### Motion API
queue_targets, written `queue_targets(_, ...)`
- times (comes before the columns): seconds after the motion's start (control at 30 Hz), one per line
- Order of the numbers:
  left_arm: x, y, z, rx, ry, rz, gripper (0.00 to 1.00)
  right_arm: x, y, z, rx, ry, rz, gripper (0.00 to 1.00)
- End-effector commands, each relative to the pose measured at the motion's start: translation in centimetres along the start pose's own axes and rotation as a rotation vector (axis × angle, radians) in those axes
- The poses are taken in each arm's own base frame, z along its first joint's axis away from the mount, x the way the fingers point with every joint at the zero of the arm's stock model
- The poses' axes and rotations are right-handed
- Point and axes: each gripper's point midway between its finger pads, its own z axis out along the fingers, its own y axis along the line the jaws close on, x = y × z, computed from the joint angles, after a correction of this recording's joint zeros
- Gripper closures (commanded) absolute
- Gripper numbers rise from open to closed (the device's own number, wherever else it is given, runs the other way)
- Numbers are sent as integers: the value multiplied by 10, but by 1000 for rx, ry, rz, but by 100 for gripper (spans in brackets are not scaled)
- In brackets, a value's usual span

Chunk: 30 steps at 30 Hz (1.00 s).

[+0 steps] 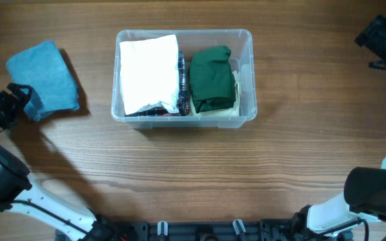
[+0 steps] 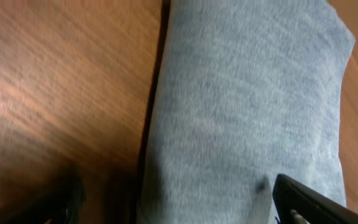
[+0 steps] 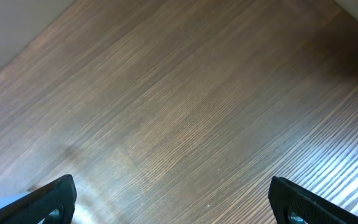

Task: Pack container
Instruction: 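Push the blue denim cloth right toward the box with the left gripper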

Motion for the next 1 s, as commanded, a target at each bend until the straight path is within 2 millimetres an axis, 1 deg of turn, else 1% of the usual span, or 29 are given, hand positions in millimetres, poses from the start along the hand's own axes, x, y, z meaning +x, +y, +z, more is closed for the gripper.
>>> queue_targets(0.0,20,15,23,-17,42,-7,3,0,3,4,-3,8,13,0)
queue_targets(0.17,21,21,36,-12,28,10,4,0,3,4,-3,8,13,0)
queue_targets(0.3,29,22,52,-4,38,22,4,0,3,4,-3,8,13,0)
queue_targets(0.37,33,19,60,3,42,33,4,0,3,4,-3,8,12,0)
queue_targets(0.47,38,10,71,18,48,60,5,0,3,4,-3,8,12,0)
queue_targets(0.6,46,-9,86,50,65,97,6,0,3,4,-3,8,13,0)
queue_targets(0.73,53,-26,94,68,85,103,11,0,3,4,-3,8,13,0)
queue_targets(0.8,55,-29,95,69,91,72,22,0,3,4,-3,8,12,0)
queue_targets(0.87,55,-29,96,68,93,31,37,0,3,4,-3,8,12,0)
queue_targets(0.9,55,-29,96,68,93,11,50,0,3,4,-3,8,13,0)
queue_targets(0.97,55,-29,95,69,94,-31,68,0,3,4,-3,8,13,0)
